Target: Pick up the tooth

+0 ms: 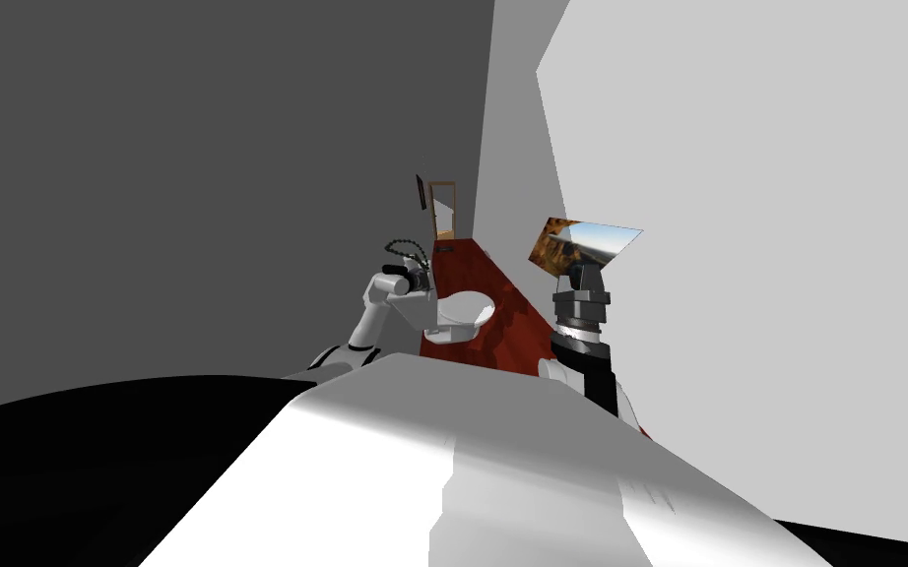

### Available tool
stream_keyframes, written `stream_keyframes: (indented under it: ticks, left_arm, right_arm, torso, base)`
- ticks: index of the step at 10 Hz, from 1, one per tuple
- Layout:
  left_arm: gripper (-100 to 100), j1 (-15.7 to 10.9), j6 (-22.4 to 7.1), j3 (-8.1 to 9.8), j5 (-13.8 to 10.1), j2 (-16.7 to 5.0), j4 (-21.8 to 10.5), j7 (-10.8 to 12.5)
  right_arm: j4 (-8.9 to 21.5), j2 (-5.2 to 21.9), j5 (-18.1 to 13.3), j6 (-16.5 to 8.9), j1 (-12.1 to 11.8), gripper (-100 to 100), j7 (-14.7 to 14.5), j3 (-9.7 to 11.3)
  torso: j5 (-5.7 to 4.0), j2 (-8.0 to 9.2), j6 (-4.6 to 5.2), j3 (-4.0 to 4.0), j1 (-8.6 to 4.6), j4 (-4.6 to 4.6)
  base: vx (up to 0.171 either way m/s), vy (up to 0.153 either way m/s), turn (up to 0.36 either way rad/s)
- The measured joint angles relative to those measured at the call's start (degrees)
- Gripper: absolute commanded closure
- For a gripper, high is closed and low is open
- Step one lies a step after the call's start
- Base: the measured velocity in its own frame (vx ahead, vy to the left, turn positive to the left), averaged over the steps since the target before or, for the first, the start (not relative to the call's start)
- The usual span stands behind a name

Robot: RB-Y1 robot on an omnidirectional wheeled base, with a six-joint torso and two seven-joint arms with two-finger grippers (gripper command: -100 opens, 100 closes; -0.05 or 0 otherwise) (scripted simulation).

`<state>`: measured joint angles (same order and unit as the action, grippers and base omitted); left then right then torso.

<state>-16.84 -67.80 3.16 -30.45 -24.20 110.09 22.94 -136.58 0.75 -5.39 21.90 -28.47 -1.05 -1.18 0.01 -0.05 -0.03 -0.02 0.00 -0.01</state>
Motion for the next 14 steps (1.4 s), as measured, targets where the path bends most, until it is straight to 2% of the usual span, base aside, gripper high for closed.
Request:
stream_keyframes:
  ticks: [7,14]
  left_arm:
    - [-100,-3.4,-11.3,-0.70,-1.3,-4.1,-3.4,6.5]
    - [-100,-5.5,-22.1,-1.48,-1.7,-7.7,-5.7,12.6]
  right_arm:
    - [0.0,0.0,0.0,0.0,0.0,0,0.0,0.0]
    - [0.0,0.0,0.0,0.0,0.0,0,0.0,0.0]
  torso:
    - [0.00,-0.08,0.01,-0.05,-0.01,-0.02]
    - [0.00,-0.08,0.00,-0.05,0.01,-0.02]
  base:
    - [0.022,-0.003,-0.021]
    - [0.028,-0.002,-0.018]
